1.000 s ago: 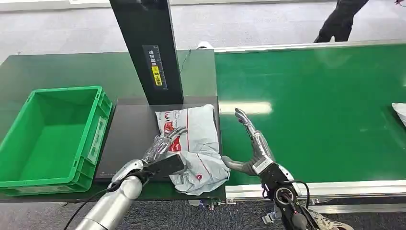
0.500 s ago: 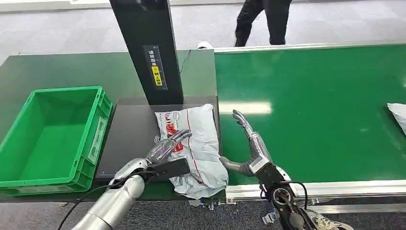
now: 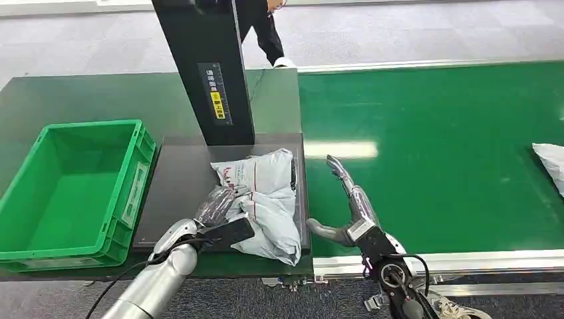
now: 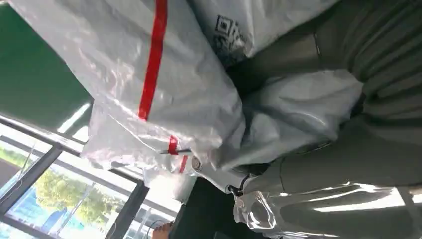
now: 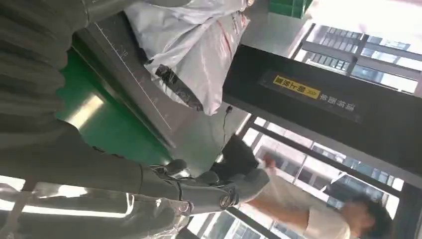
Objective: Moved the parcel from conveyor to table for the left to box.
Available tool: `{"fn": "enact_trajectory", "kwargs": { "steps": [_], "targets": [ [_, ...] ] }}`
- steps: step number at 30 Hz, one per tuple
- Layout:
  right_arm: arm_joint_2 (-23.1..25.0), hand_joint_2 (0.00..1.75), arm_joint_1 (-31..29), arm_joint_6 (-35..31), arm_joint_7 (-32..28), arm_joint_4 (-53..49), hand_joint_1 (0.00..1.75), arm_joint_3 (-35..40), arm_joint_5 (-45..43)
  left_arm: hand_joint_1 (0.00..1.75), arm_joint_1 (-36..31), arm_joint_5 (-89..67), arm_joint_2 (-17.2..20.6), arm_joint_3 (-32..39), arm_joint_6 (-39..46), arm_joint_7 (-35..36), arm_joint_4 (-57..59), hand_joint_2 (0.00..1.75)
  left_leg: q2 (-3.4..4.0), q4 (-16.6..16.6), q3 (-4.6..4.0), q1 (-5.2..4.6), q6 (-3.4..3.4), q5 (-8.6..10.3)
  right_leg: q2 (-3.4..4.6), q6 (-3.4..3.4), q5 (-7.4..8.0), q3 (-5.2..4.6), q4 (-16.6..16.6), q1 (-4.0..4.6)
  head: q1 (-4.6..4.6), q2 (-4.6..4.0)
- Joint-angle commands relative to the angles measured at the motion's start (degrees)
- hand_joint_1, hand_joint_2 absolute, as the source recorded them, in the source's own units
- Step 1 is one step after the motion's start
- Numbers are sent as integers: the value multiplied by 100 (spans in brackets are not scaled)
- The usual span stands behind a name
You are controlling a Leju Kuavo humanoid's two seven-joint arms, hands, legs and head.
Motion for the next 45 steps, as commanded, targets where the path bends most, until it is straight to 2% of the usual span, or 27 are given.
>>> {"fn": "enact_trajectory", "kwargs": {
  "steps": [1,7,12,18,21,24,26,28,34,39,42,45],
  "targets": [
    [-60,175,38,57,1,-56,0,-134,-16,175,430,314,-61,404,943,-686,-772,175,2,-2,3,2,13,-1,-1,-18,2,4,-7,6,-2,0],
    [-191,175,122,30,-43,-138,0,-107,-151,175,812,889,-84,657,1753,-1244,-1650,175,-3,1,-4,4,13,-2,-8,-16,0,-4,-6,8,-2,0],
    [-228,175,-19,-22,-32,-82,0,-8,-282,175,1036,1038,-53,740,2899,-1925,-2432,175,-1,4,-9,6,17,-3,-6,-20,1,-7,-6,11,0,0],
    [-235,175,-107,-38,-1,-37,0,39,-331,175,1051,1070,-15,705,2973,-1930,-2598,175,-1,2,-14,1,8,-1,-3,-11,1,-13,-1,4,0,0],
    [-278,175,-224,-110,23,82,0,162,-455,175,1180,994,32,754,3700,-2136,-3107,175,3,2,-10,5,17,-3,0,-21,4,-8,-7,11,0,0],
    [-297,175,-206,-156,22,76,0,200,-507,175,1464,498,-138,1363,3700,-2136,-3820,175,12,6,-14,7,16,-7,9,-21,3,-14,-4,13,-2,0],
    [-300,175,-190,-157,22,68,0,202,-508,175,1486,544,-81,1364,3700,-2136,-3848,175,13,5,-13,6,11,-7,7,-16,1,-14,-3,10,-2,0],
    [-297,175,-135,-169,23,29,0,185,-513,175,1515,303,-234,1727,3700,-2136,-3820,175,4,1,-9,6,13,-5,1,-19,1,-7,-6,10,-2,0],
    [-305,175,-25,-187,19,-43,0,167,-512,175,1499,191,-328,2110,3700,-2136,-3763,175,1,2,-11,7,14,-3,-2,-18,3,-8,-7,11,-2,0],
    [-305,175,-25,-187,19,-43,0,167,-512,175,1499,191,-328,2110,3700,-2136,-3763,175,-2,0,-12,2,9,-2,-4,-11,-1,-11,-3,5,0,0],
    [-308,175,115,-219,18,-158,0,113,-492,175,1382,21,-526,3027,3700,-2136,-3588,175,-3,-1,-10,4,9,-2,-5,-14,-1,-9,-5,7,-2,0],
    [-314,175,168,-225,21,-169,0,98,-474,175,1297,-33,-533,3841,3700,-2136,-3639,175,6,-3,-3,10,14,-5,2,-24,2,-3,-11,15,-2,0]
  ]
}}
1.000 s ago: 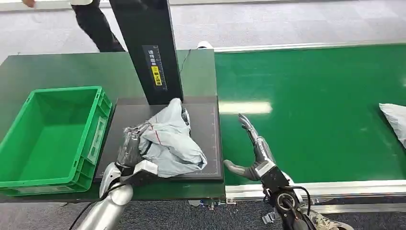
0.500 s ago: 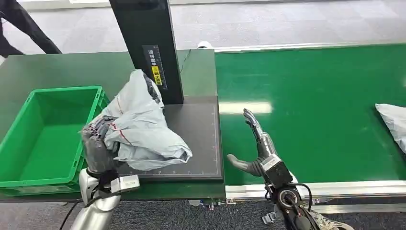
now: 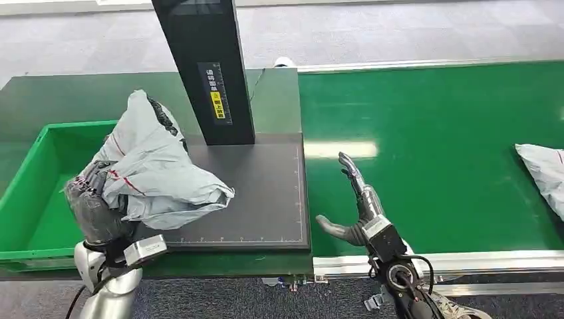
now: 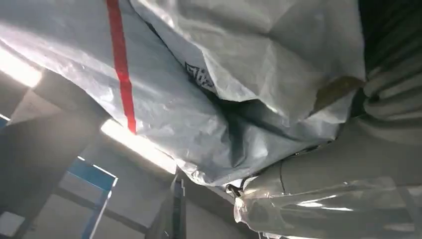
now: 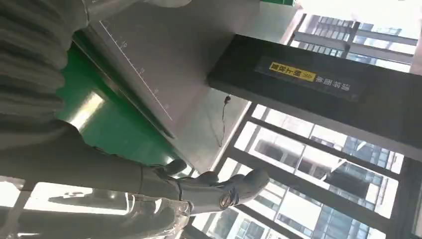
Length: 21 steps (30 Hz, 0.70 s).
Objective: Moved the parcel from conveyor to table for the left to box.
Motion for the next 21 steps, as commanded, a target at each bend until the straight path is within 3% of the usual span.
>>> {"fn": "enact_trajectory", "kwargs": {
  "steps": [1,5,12,21],
  "targets": [
    [-105,175,87,-40,21,5,0,72,47,175,-263,-264,-357,2107,37,-144,106,175,8,-1,8,7,12,-4,4,-21,2,6,-7,11,0,0],
    [-150,175,44,-144,33,69,0,74,49,175,-349,-315,-338,2772,37,-144,268,175,10,-1,3,4,8,-1,5,-15,2,-4,-2,7,-2,0],
    [-211,175,533,-259,102,-402,0,-134,69,175,-243,-277,-324,4088,37,-144,710,175,7,-11,18,0,12,-3,5,-17,-2,11,-11,5,0,0],
    [-183,175,632,-194,154,-496,0,-202,192,175,-112,-382,-220,5065,37,-144,969,175,11,-10,6,1,11,-3,10,-16,-1,0,-9,6,0,0]
  ]
}}
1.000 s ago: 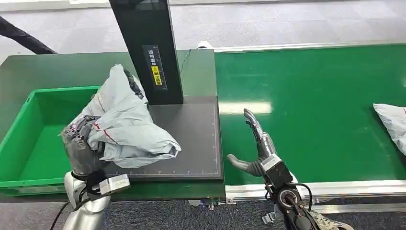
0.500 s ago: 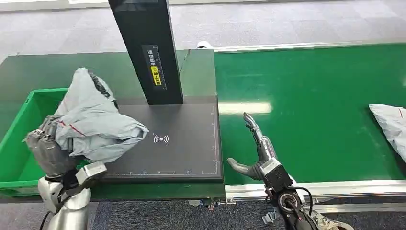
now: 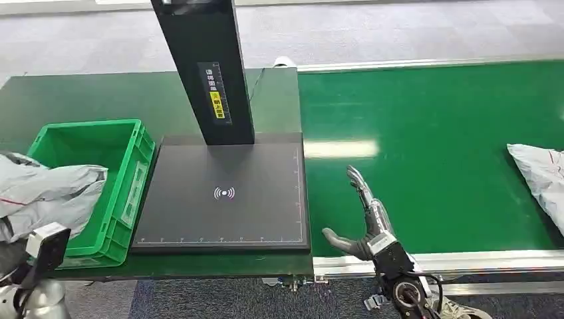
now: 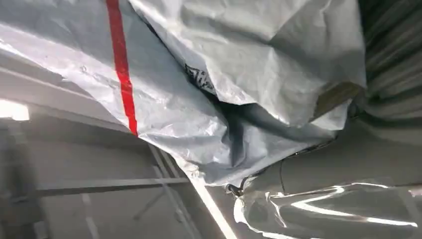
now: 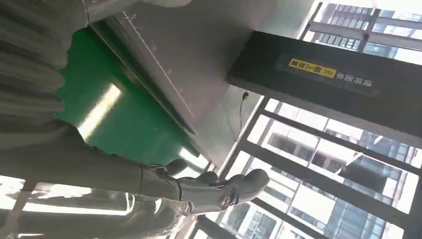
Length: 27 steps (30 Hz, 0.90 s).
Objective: Moved the parcel from conveyor to table for the left to box.
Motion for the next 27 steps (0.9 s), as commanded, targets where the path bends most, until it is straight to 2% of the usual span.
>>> {"fn": "enact_trajectory", "kwargs": {
  "steps": [1,5,6,7,10,12,13,14,15,16,18,27],
  "targets": [
    [-30,175,42,58,75,-78,0,-119,74,175,-54,-131,-37,1203,35,-144,601,175,6,-8,14,-1,12,-1,4,-15,2,12,-8,3,0,0],
    [-22,175,-34,97,99,21,0,-160,97,175,-121,-616,60,1275,35,-115,1027,175,0,-8,16,3,16,0,-3,-21,3,18,-12,8,0,0],
    [-17,175,-21,104,103,15,0,-170,105,175,10,-519,104,1100,35,44,946,175,-1,-10,16,-1,13,1,-4,-16,2,17,-10,3,0,0],
    [-28,175,-6,108,94,4,0,-187,110,171,-42,-594,257,768,35,231,1396,175,-7,-7,11,-4,10,2,-8,-12,0,13,-5,-1,0,0],
    [-40,175,12,107,93,-7,0,-201,109,169,-112,-670,258,747,35,308,1414,175,-12,-7,11,-1,10,3,-14,-15,0,14,-8,3,0,0],
    [-48,175,13,120,116,-32,0,-221,135,133,-46,-867,419,265,35,503,1601,175,-18,-7,13,3,13,3,-20,-19,0,19,-11,8,2,0],
    [-57,175,10,124,121,-38,0,-233,140,52,-35,-898,436,124,35,466,1586,175,-16,-7,12,-2,11,3,-17,-14,-1,15,-7,2,0,0],
    [-72,175,14,135,125,-52,0,-247,142,47,-28,-985,420,25,35,339,1528,175,-20,-9,15,1,15,4,-22,-20,-1,21,-11,5,0,0],
    [-84,175,10,157,128,-50,0,-247,141,133,-20,-1052,350,53,35,134,1362,175,-19,-4,8,-1,11,4,-21,-14,-1,13,-5,3,0,0],
    [-90,175,3,173,127,-41,0,-248,138,162,-12,-1049,269,70,35,-85,1234,175,-27,-4,10,6,18,4,-29,-23,0,21,-13,12,0,0],
    [-90,175,-11,201,121,-16,0,-244,131,175,71,-1013,222,-90,35,-144,944,175,-14,0,4,-1,10,2,-14,-10,0,8,-2,2,0,0],
    [-90,175,-11,201,121,-16,0,-244,131,175,71,-1013,222,-90,35,-144,944,175,-8,0,8,0,8,0,-8,-11,0,11,-2,2,0,0]
  ]
}}
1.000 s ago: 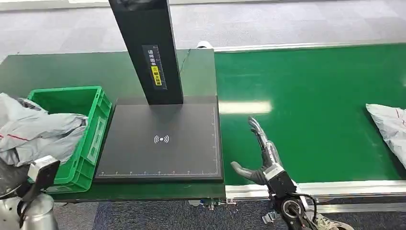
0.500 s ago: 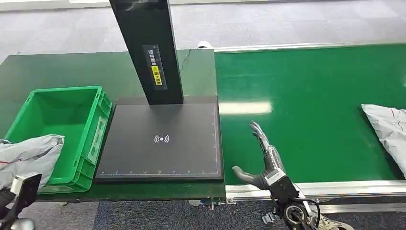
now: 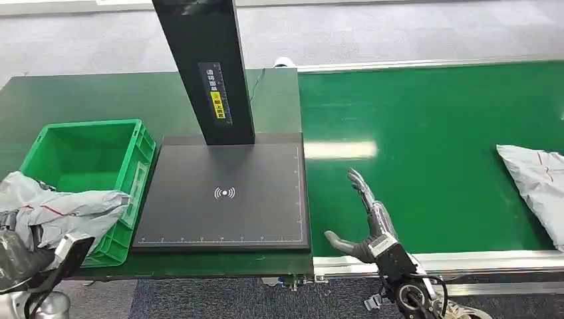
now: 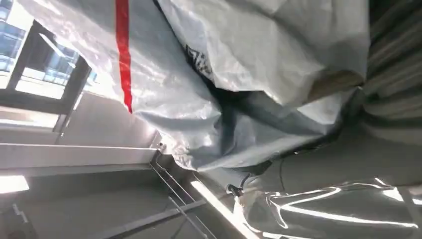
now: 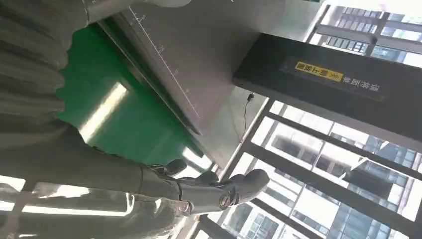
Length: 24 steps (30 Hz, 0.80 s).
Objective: Moved the parcel from conveyor to table for the left to box.
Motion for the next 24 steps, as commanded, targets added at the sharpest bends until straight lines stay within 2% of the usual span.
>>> {"fn": "enact_trajectory", "kwargs": {
  "steps": [1,6,11,14,15,16,17,18,20,24],
  "targets": [
    [-46,175,-85,17,25,75,0,-97,-11,175,7,5,-62,-172,11,-147,24,175,-7,-3,7,5,13,-2,-9,-19,-1,11,-8,9,-2,0],
    [-4,175,-158,77,0,204,0,-41,-12,175,250,112,-161,-788,11,-147,-833,175,-6,3,-3,4,10,-1,-8,-11,0,2,-3,7,0,0],
    [-17,175,-183,92,-17,214,0,2,-14,175,159,59,-423,-813,11,-147,-1468,175,-11,5,-6,5,12,-1,-13,-13,0,2,-4,9,0,0],
    [-36,175,-109,83,-22,157,0,-6,-17,175,61,-56,-432,-861,11,-147,-1228,175,-8,3,-3,5,10,-1,-11,-13,0,3,-4,8,0,0],
    [-39,175,-71,75,-25,126,0,-29,-31,175,-64,-343,-414,-792,11,-147,-724,175,-14,0,3,8,16,0,-18,-22,0,12,-10,13,0,0],
    [-43,175,-14,30,-49,71,0,-69,-23,161,-186,-456,-144,-982,11,498,-22,175,-17,-3,5,3,13,2,-21,-18,-1,11,-8,8,0,0],
    [-33,175,58,7,-15,0,0,-111,18,12,-500,-843,-89,-994,11,1094,668,175,-26,-12,12,-2,10,7,-28,-17,-2,17,-11,2,0,0],
    [-20,175,91,7,11,-38,0,-131,56,0,-613,-563,9,-1067,11,1284,962,175,-37,-16,14,2,14,10,-39,-23,-1,25,-17,7,0,0],
    [16,175,88,49,46,-27,0,-130,122,0,-561,-292,-12,-847,11,1088,889,175,-49,-16,14,2,15,15,-51,-24,0,23,-18,7,-2,0],
    [39,175,66,60,50,45,0,-105,143,0,-447,-155,-137,-634,11,845,748,175,18,-9,17,2,13,-1,7,-20,6,13,-10,6,-4,0]
  ]
}}
